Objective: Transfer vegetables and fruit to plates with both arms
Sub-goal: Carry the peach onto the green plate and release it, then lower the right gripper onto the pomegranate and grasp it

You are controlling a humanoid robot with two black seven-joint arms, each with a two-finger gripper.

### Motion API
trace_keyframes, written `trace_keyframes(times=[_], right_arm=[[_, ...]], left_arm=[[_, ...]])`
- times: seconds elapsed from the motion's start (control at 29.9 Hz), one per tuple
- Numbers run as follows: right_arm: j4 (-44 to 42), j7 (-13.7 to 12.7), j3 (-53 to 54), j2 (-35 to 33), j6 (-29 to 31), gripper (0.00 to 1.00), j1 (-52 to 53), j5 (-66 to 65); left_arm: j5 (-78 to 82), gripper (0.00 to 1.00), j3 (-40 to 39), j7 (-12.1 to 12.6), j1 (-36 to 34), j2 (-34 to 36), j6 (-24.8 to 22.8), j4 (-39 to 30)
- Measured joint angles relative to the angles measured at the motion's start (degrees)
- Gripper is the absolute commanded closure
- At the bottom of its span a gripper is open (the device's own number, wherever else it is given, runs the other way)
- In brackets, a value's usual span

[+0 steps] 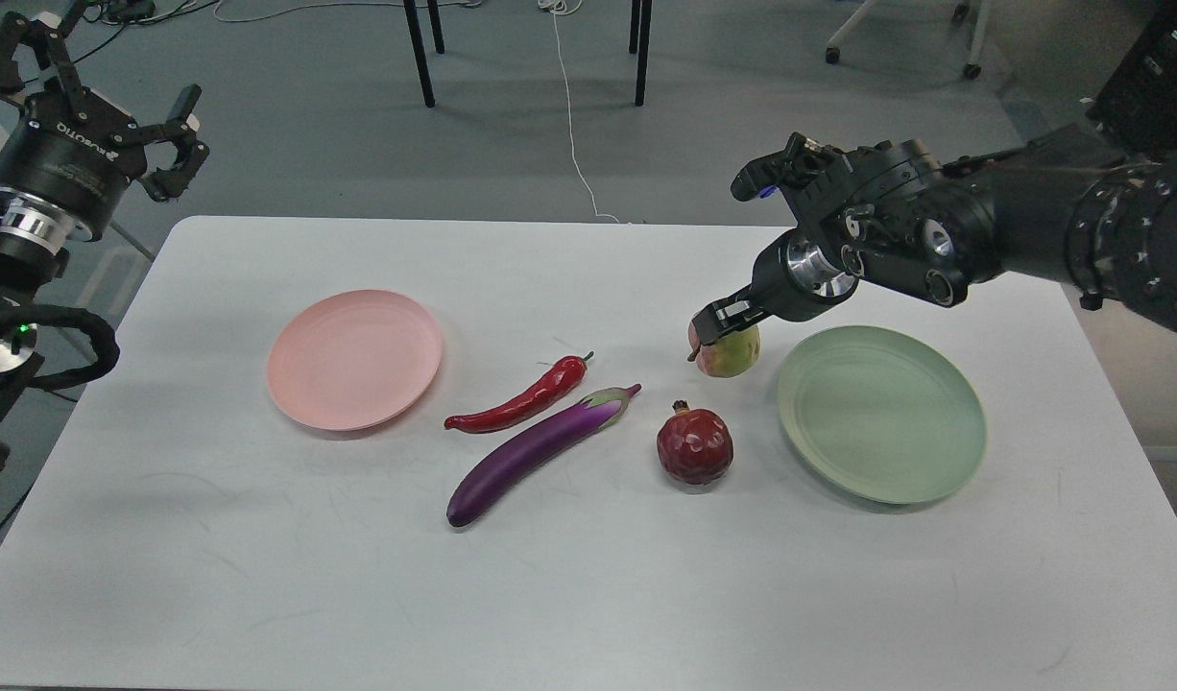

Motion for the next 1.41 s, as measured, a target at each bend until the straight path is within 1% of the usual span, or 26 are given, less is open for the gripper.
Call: trace_keyframes(times=[0.1,0.3,0.4,0.5,0.6,0.7,0.8,0.9,1.04,1.17,1.41], right_arm=[[3.2,0.0,0.0,-3.1,0.0,0.37,2.1,-0.2],[10.5,-0.2,-0.6,-13.2,0.0,0.37,6.5,-1.8],[12.5,-0.4,-0.6,-17.4,0.0,0.37,6.1,-5.8],[12.9,-0.5,-0.5,-19.1,-0.3,0.34,3.1,-7.8],[12.5,-0.5,-0.3,-19.6,-0.9,0.29,0.5,-8.5],[11.6,-0.5,-0.2,-19.6,-1.6,0.16,-1.7,-8.8],[11.1,-0.6,-0.1,-19.6,-3.1,0.07,-2.8,-8.8],[11.0,-0.7,0.2,-19.6,-3.7,0.05,-2.9,-8.6],[11.6,-0.7,2.1,-19.6,-3.8,0.04,-1.7,-8.2],[14.0,-0.7,5.5,-18.8,-3.8,0.04,0.8,-8.0],[17.4,-0.6,9.5,-12.8,-3.9,0.05,0.9,-5.5]], left_arm=[[0.0,0.02,0.0,0.0,0.0,0.3,0.0,0.0],[-0.1,0.02,0.0,0.0,0.0,0.5,0.0,0.0],[-0.1,0.02,0.0,0.0,0.0,0.0,0.1,0.0],[-0.1,0.02,0.0,-0.1,0.0,-0.4,0.3,0.0],[-0.1,0.02,0.0,-0.1,0.0,-0.6,0.5,0.0],[0.0,0.02,0.0,-0.1,0.0,-0.4,0.5,0.0],[0.0,0.02,0.0,0.0,0.0,-0.2,0.5,0.0],[0.0,0.02,0.0,0.0,0.0,-0.2,0.5,0.0],[0.0,0.02,0.0,0.0,0.0,-0.4,0.7,0.0],[0.0,0.02,0.0,0.0,0.0,-0.5,0.7,0.0],[0.0,0.02,0.0,0.0,0.0,-0.1,0.7,0.0]])
